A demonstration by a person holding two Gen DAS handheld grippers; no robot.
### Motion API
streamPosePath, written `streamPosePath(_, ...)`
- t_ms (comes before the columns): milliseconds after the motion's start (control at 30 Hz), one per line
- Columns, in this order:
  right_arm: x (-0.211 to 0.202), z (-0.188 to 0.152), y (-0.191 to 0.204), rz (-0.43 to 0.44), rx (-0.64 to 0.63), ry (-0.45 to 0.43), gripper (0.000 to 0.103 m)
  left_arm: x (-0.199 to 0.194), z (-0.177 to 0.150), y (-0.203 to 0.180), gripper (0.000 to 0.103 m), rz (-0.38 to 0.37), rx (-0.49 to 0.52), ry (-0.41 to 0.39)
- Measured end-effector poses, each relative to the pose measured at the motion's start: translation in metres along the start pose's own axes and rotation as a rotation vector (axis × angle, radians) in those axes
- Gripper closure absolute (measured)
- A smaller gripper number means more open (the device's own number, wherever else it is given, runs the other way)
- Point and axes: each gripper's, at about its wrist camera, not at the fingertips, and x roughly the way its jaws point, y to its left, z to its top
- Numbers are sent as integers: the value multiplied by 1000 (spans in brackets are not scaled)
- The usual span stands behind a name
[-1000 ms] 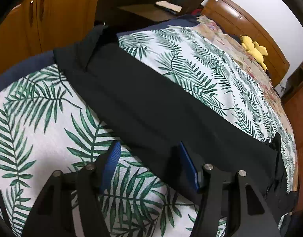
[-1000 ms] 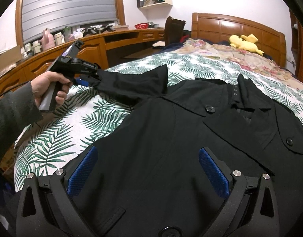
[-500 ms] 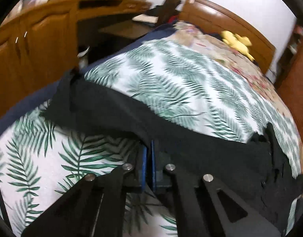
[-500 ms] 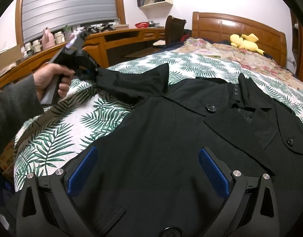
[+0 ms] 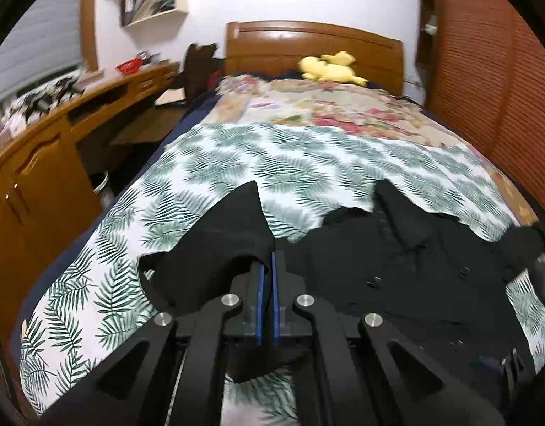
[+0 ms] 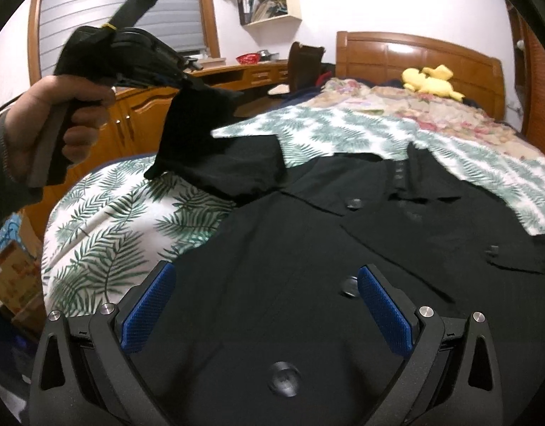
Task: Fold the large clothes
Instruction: 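Lift the sleeve with the left tool and fold it across the coat body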
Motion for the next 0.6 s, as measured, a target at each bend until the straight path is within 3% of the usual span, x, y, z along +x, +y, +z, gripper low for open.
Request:
streamPosePath(233, -37, -34, -50, -60, 127, 20, 0, -20, -18, -52, 103, -67, 45, 6)
streamPosePath(600, -92, -79, -93, -146, 162, 45, 0, -32, -60, -116, 103, -129, 97, 31)
